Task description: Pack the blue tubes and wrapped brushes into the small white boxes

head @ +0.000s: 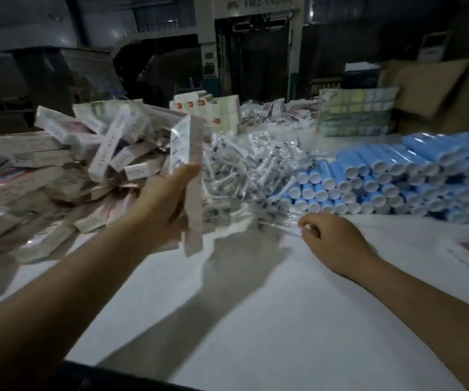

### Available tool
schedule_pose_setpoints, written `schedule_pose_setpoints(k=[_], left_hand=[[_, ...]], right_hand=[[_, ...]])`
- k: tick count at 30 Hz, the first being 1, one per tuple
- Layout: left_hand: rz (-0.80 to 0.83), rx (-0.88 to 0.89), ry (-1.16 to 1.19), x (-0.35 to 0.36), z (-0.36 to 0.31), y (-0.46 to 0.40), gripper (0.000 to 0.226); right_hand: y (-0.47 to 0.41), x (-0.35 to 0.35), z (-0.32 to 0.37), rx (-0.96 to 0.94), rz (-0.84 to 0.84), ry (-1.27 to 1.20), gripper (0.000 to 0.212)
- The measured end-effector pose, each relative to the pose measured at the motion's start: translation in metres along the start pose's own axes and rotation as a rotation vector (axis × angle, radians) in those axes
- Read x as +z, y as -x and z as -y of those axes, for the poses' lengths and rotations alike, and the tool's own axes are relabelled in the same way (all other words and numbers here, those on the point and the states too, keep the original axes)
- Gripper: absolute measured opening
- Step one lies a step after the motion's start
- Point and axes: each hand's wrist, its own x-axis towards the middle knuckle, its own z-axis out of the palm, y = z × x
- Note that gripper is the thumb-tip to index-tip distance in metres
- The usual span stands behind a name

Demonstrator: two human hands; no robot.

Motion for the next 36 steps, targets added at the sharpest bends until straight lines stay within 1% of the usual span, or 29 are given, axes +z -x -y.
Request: schedule_pose_setpoints(k=[2,3,5,6,7,8,9,11,13,14,15,17,18,20,21,22,23,24,25,26,27,29,31,33,34,35,36], left_hand=[[0.184,-0.172,0.148,0.051,0.015,0.008,0.021],[0.238,-0.226,0.236,0.074,0.021,0.011,0.02],[0.242,-0.282,0.387,0.113,0.034,0.01,0.018],[0.218,-0.291,0.438,0.127,0.039,0.009,0.019],[0.186,-0.288,0.477,0.138,0.046,0.006,0.023],[0.151,-0.278,0.507,0.145,0.052,0.002,0.03],[0.125,-0.273,0.529,0.148,0.058,-0.002,0.04],[0.113,-0.277,0.559,0.151,0.066,-0.009,0.053],[0.125,-0.269,0.6,0.152,0.07,-0.012,0.052],[0.135,-0.252,0.607,0.152,0.071,-0.012,0.047],[0.135,-0.226,0.585,0.153,0.07,-0.011,0.042],[0.073,-0.133,0.477,0.151,0.07,-0.009,0.035],[0.015,-0.049,0.425,0.149,0.07,-0.009,0.039],[-0.132,0.178,0.298,0.139,0.066,-0.009,0.062],[-0.194,0.35,0.168,0.133,0.063,-0.008,0.076],[-0.223,0.56,-0.05,0.127,0.061,-0.008,0.086],[-0.217,0.766,-0.349,0.124,0.061,-0.008,0.091],[-0.174,0.917,-0.67,0.122,0.063,-0.006,0.096],[-0.11,0.991,-0.966,0.123,0.066,-0.006,0.101],[-0.042,0.984,-1.203,0.125,0.069,-0.006,0.106],[0.009,0.945,-1.368,0.127,0.074,-0.006,0.108],[0.06,0.881,-1.535,0.13,0.082,-0.009,0.104],[0.087,0.86,-1.541,0.13,0.083,-0.008,0.091],[0.111,0.856,-1.474,0.13,0.083,-0.007,0.081],[0.11,0.871,-1.448,0.129,0.083,-0.006,0.078],[0.105,0.89,-1.436,0.13,0.084,-0.004,0.075],[0.101,0.9,-1.442,0.13,0.085,-0.002,0.072]], right_hand=[[0.002,-0.002,-0.005,0.009,-0.093,-0.121,0.02],[0.002,-0.004,-0.007,0.046,-0.152,-0.244,0.024],[0.004,-0.016,-0.009,0.175,-0.194,-0.659,0.031],[0.005,-0.022,-0.011,0.229,-0.162,-0.865,0.03],[0.006,-0.028,-0.013,0.241,-0.094,-1.017,0.026],[0.008,-0.032,-0.015,0.224,-0.014,-1.073,0.023],[0.009,-0.034,-0.016,0.194,0.067,-1.069,0.021],[0.012,-0.033,-0.017,0.146,0.165,-0.942,0.023],[0.011,-0.028,-0.016,0.133,0.137,-0.796,0.034],[0.009,-0.027,-0.015,0.146,0.104,-0.774,0.037],[0.007,-0.028,-0.014,0.187,0.067,-0.809,0.036],[0.001,-0.031,-0.018,0.33,-0.005,-0.995,0.035],[-0.002,-0.033,-0.023,0.395,-0.041,-1.064,0.036],[-0.007,-0.04,-0.034,0.493,-0.084,-1.116,0.037],[-0.007,-0.042,-0.039,0.532,-0.09,-1.134,0.036],[-0.007,-0.044,-0.042,0.565,-0.079,-1.135,0.035],[-0.006,-0.046,-0.042,0.586,-0.052,-1.11,0.031],[-0.004,-0.047,-0.042,0.596,-0.017,-1.073,0.029],[-0.003,-0.046,-0.041,0.591,0.02,-1.041,0.03],[-0.002,-0.045,-0.041,0.577,0.052,-1.031,0.031],[-0.002,-0.045,-0.04,0.566,0.076,-1.03,0.031],[-0.001,-0.045,-0.038,0.558,0.11,-1.017,0.029],[0.0,-0.045,-0.036,0.552,0.142,-0.978,0.029],[0.001,-0.046,-0.035,0.531,0.161,-0.92,0.034],[0.002,-0.046,-0.035,0.513,0.155,-0.888,0.034],[0.002,-0.047,-0.034,0.493,0.115,-0.855,0.031],[0.0,-0.05,-0.033,0.475,0.033,-0.82,0.029]])
